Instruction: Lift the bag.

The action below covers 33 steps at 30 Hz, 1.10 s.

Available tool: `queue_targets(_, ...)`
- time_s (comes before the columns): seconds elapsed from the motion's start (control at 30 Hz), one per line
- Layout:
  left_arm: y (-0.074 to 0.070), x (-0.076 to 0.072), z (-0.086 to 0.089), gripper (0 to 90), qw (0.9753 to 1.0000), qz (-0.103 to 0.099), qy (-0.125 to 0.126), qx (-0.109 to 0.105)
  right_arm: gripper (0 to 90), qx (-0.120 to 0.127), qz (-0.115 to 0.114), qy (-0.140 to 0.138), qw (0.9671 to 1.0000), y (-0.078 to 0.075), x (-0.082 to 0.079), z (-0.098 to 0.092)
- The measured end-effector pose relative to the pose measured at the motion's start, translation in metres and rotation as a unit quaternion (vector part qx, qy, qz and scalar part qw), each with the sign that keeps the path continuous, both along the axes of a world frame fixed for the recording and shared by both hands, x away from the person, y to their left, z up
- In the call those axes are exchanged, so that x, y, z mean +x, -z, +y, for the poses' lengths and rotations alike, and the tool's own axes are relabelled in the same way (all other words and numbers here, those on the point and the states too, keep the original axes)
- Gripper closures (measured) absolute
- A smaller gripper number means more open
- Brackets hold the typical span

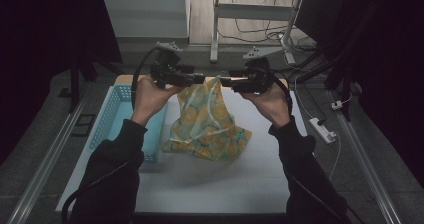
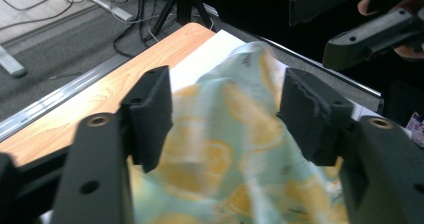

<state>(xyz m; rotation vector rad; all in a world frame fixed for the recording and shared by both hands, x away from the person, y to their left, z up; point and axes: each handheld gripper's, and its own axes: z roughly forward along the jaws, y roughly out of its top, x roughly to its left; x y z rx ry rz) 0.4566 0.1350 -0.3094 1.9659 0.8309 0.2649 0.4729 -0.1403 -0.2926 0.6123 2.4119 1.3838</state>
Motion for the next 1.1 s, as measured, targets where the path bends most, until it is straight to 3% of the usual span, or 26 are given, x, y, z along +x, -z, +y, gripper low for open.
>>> queue_targets(0.1, 0.004, -0.007, 0.005, 29.8, 0.9999, -0.011, 0.002, 0.001, 47.2, 0.003, 0.005, -0.003, 1.0, 0.003, -0.002, -0.003)
queue_targets(0.4, 0.021, -0.024, 0.022, 18.9, 0.9998, -0.001, 0.004, -0.018, 37.6, 0.009, 0.013, -0.01, 0.9998, 0.016, -0.012, -0.01)
queue_targets(0.73, 0.049, -0.047, 0.029, 8.6, 0.9999, 0.011, 0.007, -0.011, 25.6, 0.014, 0.022, -0.011, 0.9996, 0.036, -0.025, -0.013)
queue_targets(0.93, 0.067, -0.059, 0.027, 1.9, 0.9997, 0.009, 0.021, 0.001, 18.4, 0.017, 0.03, -0.012, 0.9993, 0.05, -0.034, -0.014)
queue_targets(1.1, 0.079, -0.07, 0.029, 0.0, 0.9997, 0.003, 0.024, -0.005, 11.8, 0.018, 0.034, -0.007, 0.9992, 0.063, -0.04, -0.016)
